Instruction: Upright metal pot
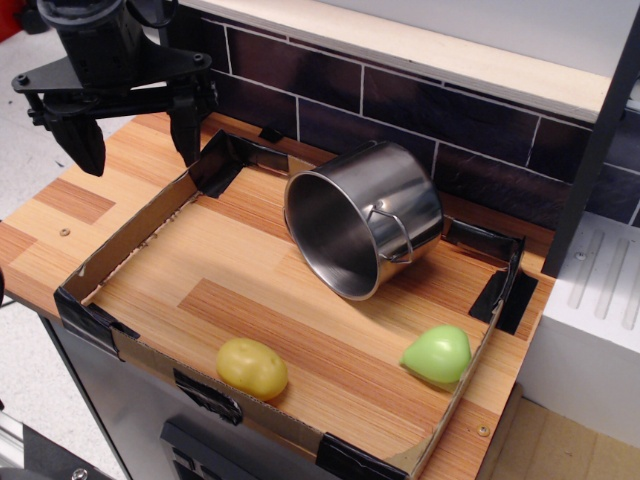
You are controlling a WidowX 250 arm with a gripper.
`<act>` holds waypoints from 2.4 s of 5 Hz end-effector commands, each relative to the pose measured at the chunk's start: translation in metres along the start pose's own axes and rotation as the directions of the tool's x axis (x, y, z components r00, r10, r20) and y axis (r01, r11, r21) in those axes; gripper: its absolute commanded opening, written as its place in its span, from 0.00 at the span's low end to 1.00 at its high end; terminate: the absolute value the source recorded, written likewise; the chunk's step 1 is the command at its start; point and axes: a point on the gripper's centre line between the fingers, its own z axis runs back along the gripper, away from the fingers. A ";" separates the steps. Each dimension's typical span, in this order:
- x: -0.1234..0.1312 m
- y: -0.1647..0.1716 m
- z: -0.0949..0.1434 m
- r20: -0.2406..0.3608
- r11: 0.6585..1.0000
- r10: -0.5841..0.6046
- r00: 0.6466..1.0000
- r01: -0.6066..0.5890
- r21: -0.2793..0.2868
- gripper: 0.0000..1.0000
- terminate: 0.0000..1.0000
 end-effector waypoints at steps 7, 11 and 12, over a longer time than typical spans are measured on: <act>-0.020 -0.085 0.007 -0.083 0.757 0.520 0.850 -0.504 -0.415 1.00 0.00; -0.016 -0.128 -0.025 -0.079 0.692 0.588 0.805 -0.551 -0.466 1.00 0.00; -0.021 -0.129 -0.031 -0.056 0.718 0.566 0.822 -0.526 -0.456 1.00 0.00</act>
